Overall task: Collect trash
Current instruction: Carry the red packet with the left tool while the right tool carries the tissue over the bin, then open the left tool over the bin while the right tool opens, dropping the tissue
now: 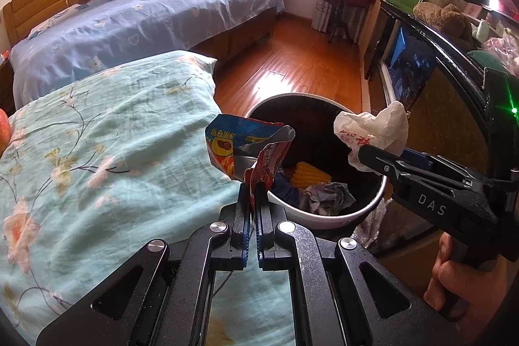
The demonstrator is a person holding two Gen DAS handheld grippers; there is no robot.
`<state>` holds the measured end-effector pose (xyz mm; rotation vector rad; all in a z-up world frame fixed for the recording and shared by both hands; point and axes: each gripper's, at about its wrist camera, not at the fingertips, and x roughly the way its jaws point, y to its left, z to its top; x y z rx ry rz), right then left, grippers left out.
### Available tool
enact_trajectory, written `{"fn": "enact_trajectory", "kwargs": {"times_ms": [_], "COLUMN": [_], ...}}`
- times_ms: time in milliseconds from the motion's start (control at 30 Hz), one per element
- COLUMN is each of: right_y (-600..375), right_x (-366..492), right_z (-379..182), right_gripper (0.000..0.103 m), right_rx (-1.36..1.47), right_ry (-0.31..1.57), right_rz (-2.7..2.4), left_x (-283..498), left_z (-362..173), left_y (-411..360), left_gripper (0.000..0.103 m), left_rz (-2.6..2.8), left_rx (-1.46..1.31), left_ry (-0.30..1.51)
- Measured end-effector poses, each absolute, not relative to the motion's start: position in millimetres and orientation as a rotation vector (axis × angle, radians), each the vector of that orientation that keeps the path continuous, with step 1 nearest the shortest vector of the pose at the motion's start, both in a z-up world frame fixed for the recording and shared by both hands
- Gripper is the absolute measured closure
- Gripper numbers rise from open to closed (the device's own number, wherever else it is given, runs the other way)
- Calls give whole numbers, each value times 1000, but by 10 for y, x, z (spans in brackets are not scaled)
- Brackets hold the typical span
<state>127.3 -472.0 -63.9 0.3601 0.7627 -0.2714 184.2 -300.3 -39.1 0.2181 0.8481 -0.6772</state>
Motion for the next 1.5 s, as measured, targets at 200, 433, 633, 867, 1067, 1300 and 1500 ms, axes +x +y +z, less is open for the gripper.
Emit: {"fn": "enact_trajectory", "kwargs": {"times_ms": [200,433,633,867,1067,1300,1500], "right_y": [-4801,-4852,-4926,-4984,-5041,-5078,-5101], "right_x": [1321,1356,1408,1470,1503,1539,1566], "right_z": [-657,-648,-658,-684,-695,-726,-733], "right_gripper": [55,55,55,54,53,52,52], "right_rx": [355,355,353,357,366,372,379], "right_ry": [774,776,787,806,814,828,838], "right_rz": [-273,-272,-269,-264,-262,-257,-252], "left_x": [1854,1886,1919,1979,2020,2052,2089], "left_z": [-406,-404,-392,-423,-466,-534,-557], "left_y": [-3114,-3239,-3329,-3431,-3517,-3572,-3609], "left_gripper": [100,100,100,100,100,100,99], "left_rz": [-686,-691,-697,-713,-726,-739,-746], "left_rx": [236,248,255,250,257,261,261], "left_ry": [851,850,847,868,887,908,919]}}
